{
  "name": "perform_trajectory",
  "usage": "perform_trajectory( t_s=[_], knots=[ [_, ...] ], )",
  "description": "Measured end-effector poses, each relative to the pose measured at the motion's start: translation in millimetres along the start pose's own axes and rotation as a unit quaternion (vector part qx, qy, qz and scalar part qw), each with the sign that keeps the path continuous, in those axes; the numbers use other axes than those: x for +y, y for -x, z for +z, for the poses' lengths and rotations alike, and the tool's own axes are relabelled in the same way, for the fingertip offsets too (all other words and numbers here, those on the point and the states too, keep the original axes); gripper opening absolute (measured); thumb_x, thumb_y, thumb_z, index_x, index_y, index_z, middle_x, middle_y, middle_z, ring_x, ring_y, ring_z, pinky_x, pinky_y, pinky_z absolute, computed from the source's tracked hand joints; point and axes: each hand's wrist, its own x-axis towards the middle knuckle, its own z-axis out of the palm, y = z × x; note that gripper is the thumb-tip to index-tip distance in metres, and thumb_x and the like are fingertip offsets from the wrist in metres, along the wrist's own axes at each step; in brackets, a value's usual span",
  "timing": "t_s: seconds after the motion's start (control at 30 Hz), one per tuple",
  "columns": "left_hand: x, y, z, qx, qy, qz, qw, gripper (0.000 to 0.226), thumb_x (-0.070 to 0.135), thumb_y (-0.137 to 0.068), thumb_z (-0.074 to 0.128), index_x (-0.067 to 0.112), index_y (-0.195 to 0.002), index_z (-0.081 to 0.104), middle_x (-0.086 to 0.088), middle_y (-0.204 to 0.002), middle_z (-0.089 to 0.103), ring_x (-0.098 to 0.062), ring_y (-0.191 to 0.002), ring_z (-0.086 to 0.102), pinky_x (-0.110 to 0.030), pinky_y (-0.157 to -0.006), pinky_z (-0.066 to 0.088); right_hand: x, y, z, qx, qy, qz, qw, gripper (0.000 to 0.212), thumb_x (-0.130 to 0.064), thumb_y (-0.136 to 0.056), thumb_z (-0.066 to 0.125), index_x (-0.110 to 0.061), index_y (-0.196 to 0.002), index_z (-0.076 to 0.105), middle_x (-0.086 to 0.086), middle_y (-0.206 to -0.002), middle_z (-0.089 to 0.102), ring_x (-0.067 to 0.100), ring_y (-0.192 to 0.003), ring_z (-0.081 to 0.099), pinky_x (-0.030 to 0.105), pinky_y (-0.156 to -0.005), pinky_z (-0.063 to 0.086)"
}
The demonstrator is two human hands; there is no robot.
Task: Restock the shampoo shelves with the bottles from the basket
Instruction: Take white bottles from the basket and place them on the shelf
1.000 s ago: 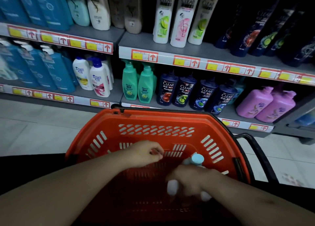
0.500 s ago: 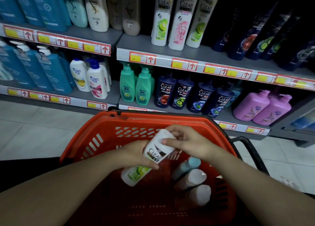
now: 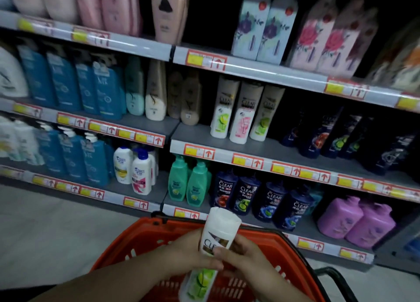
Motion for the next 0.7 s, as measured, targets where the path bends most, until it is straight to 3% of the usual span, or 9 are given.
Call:
perform_trajectory(
  t_s=[0.1,0.2,0.33,0.47,0.57,0.7],
  knots=[
    [21,0,-14,-0.006,0.0,0.004,1.0,0.065,0.003,-0.082,0.073,0.027,-0.135,0.046,0.003,-0.128,0.064,-0.013,-0.119,0.06,-0.03,-0.096,0.051,-21,-1,5,-0.007,-0.004,-0.017,1.0,0.05,-0.02,-0.072,0.087,-0.019,-0.118,0.068,0.001,-0.108,0.076,0.014,-0.099,0.072,0.024,-0.077,0.055],
    [45,1,-36,-0.023,-0.033,-0.004,0.999,0.061,0.014,-0.081,0.076,0.026,-0.136,0.05,0.007,-0.127,0.065,-0.01,-0.119,0.06,-0.031,-0.098,0.05,-45,1,9,-0.013,0.016,-0.051,0.999,0.054,-0.024,-0.069,0.083,-0.021,-0.12,0.066,-0.002,-0.109,0.076,0.014,-0.103,0.072,0.026,-0.087,0.055],
    [76,-5,-56,0.038,-0.054,0.012,0.998,0.066,0.011,-0.074,0.081,0.019,-0.133,0.051,0.002,-0.119,0.07,-0.012,-0.113,0.064,-0.028,-0.093,0.052,-84,-7,7,0.004,0.044,-0.113,0.993,0.048,-0.019,-0.075,0.08,-0.02,-0.121,0.066,-0.001,-0.109,0.076,0.015,-0.103,0.071,0.024,-0.085,0.055],
    [116,-20,-73,0.086,-0.091,0.034,0.992,0.061,0.017,-0.07,0.084,0.027,-0.123,0.057,0.005,-0.113,0.072,-0.008,-0.104,0.068,-0.03,-0.092,0.054,-143,-25,2,0.035,0.036,-0.191,0.98,0.028,-0.012,-0.086,0.072,-0.016,-0.114,0.07,0.004,-0.108,0.076,0.023,-0.102,0.072,0.038,-0.089,0.058],
    [147,-37,-84,0.135,-0.119,0.075,0.981,0.044,0.018,-0.074,0.082,0.031,-0.109,0.06,0.009,-0.105,0.073,-0.002,-0.097,0.068,-0.028,-0.089,0.056,-182,-45,-4,0.063,0.037,-0.24,0.968,0.027,-0.014,-0.09,0.069,-0.016,-0.116,0.068,0.003,-0.11,0.075,0.022,-0.103,0.072,0.044,-0.092,0.057],
    [174,-70,-98,0.173,-0.093,0.123,0.973,0.043,0.025,-0.071,0.082,0.031,-0.109,0.063,0.007,-0.104,0.074,-0.007,-0.098,0.069,-0.034,-0.092,0.055,-206,-85,-14,0.103,0.063,-0.256,0.959,0.029,-0.019,-0.087,0.074,-0.018,-0.115,0.068,0.004,-0.11,0.074,0.021,-0.103,0.071,0.048,-0.093,0.056]
  ],
)
